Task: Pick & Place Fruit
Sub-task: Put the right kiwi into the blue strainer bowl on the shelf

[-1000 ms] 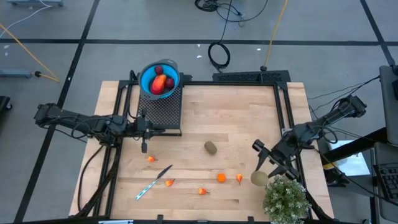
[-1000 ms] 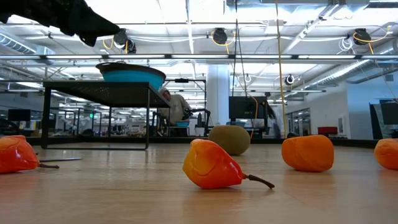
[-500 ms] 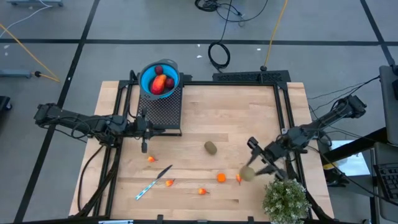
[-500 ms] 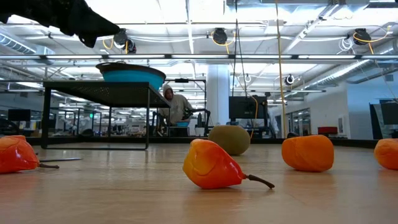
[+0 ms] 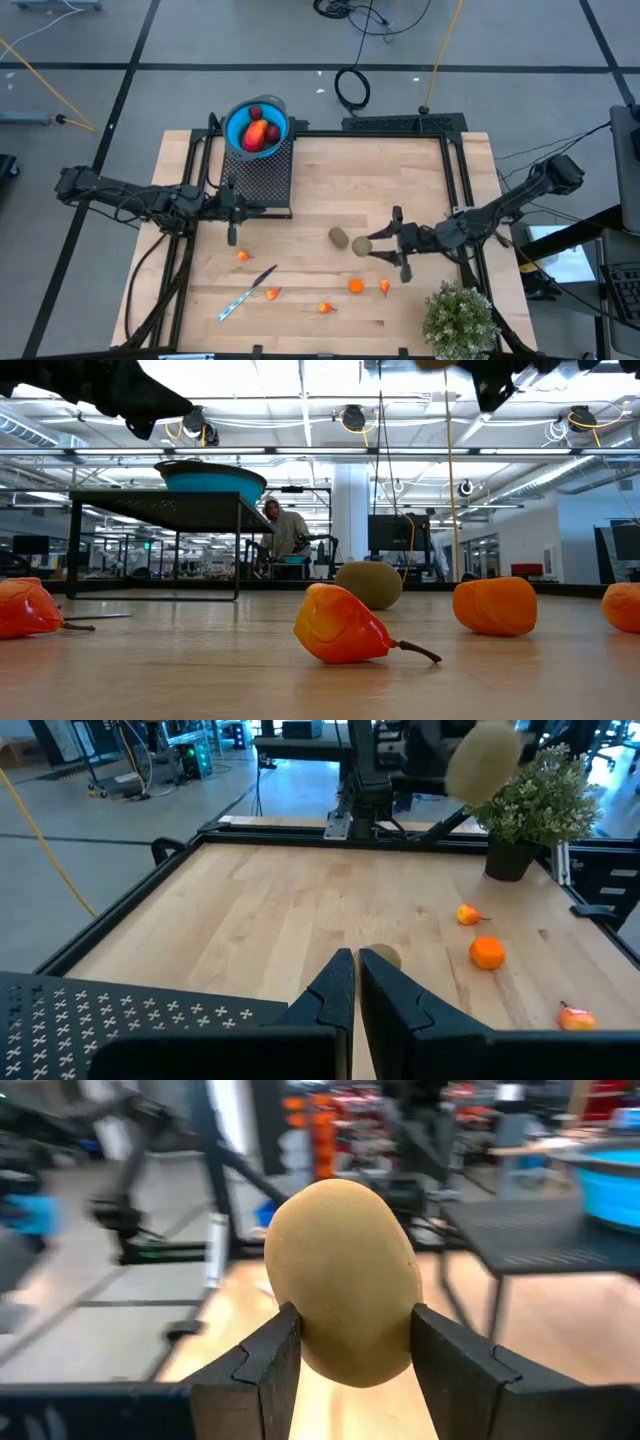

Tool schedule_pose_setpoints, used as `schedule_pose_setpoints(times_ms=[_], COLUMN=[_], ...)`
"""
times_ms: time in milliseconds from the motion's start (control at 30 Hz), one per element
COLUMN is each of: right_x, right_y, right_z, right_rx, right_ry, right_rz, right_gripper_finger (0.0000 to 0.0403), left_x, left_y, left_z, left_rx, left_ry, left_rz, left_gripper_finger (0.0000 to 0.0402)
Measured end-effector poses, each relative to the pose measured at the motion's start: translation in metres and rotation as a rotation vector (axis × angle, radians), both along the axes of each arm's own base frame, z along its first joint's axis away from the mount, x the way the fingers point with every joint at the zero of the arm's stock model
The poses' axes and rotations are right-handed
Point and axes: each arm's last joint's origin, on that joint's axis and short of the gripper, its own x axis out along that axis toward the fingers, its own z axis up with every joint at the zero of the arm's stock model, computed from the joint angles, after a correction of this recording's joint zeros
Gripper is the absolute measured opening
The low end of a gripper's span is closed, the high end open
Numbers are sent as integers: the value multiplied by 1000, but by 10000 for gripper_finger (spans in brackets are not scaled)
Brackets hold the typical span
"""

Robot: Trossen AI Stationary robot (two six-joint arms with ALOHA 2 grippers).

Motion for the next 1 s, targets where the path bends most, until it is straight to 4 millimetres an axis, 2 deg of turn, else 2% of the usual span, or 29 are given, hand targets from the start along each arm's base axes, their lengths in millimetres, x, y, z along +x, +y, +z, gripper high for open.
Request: schedule_pose_setpoints(times_ms=[400, 633, 767, 1000], right_x=[19, 31, 35, 38], right_y=[0, -14, -22, -30], right_z=[-32, -35, -33, -22], right_rx=[-240, -304, -359, -414], right_ry=[120, 103, 84, -6], right_rz=[-168, -229, -257, -297], right_gripper_finger=[164, 164, 164, 164], left_x=[3, 19, 31, 48], left_y=[-2, -6, -8, -11], left_z=[10, 10, 6, 0], left_rx=[-46, -26, -9, 5], left_ry=[-109, -154, -166, -198], left_rz=[-37, -76, -79, -82], left_gripper_finger=[22, 29, 66, 160])
